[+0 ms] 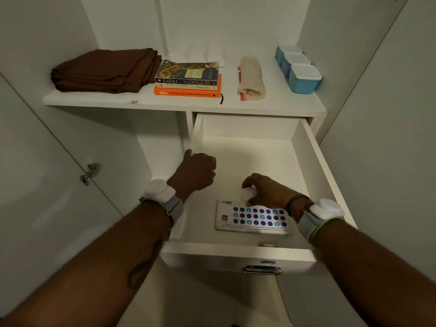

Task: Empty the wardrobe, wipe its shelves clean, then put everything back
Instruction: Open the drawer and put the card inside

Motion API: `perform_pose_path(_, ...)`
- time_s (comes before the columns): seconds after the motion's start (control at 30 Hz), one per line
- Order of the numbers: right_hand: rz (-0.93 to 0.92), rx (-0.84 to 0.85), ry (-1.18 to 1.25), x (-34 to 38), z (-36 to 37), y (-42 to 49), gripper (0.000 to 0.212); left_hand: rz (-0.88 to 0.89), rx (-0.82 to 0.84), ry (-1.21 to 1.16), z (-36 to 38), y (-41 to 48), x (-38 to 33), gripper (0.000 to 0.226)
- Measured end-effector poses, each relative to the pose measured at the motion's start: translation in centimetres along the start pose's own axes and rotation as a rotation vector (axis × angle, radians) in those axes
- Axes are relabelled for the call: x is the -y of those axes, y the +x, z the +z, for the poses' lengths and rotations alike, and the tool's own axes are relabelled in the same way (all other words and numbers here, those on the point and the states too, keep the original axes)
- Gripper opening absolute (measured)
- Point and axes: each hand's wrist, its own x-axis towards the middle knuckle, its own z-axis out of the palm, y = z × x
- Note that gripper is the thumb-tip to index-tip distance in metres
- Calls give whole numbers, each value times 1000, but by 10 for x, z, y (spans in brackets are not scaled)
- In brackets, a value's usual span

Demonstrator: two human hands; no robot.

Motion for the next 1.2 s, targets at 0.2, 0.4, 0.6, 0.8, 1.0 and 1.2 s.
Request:
perform_pose_path(0.2,-3,-13,6,-2,6,1,57,24,-28,30,17,-8,4,25)
perform_pose_path(0.4,6,-11,2,-7,9,2,57,17,-78,-23,17,-8,4,20)
perform_pose_path(0.6,9,4,-9,-7,10,2,57,12,-97,32,19,-10,3,22)
perform_pose_path(0.8,41,40,1,-7,6,2,69,16,-114,30,21,-9,4,20)
perform_pose_path(1.0,127,-63,67,-9,-17,-3,69,-17,-144,-190,14,-8,4,19)
perform_pose_path(1.2,197,-196,113,-5,-38,-56,56,-72,-120,-425,-9,-38,-11,21)
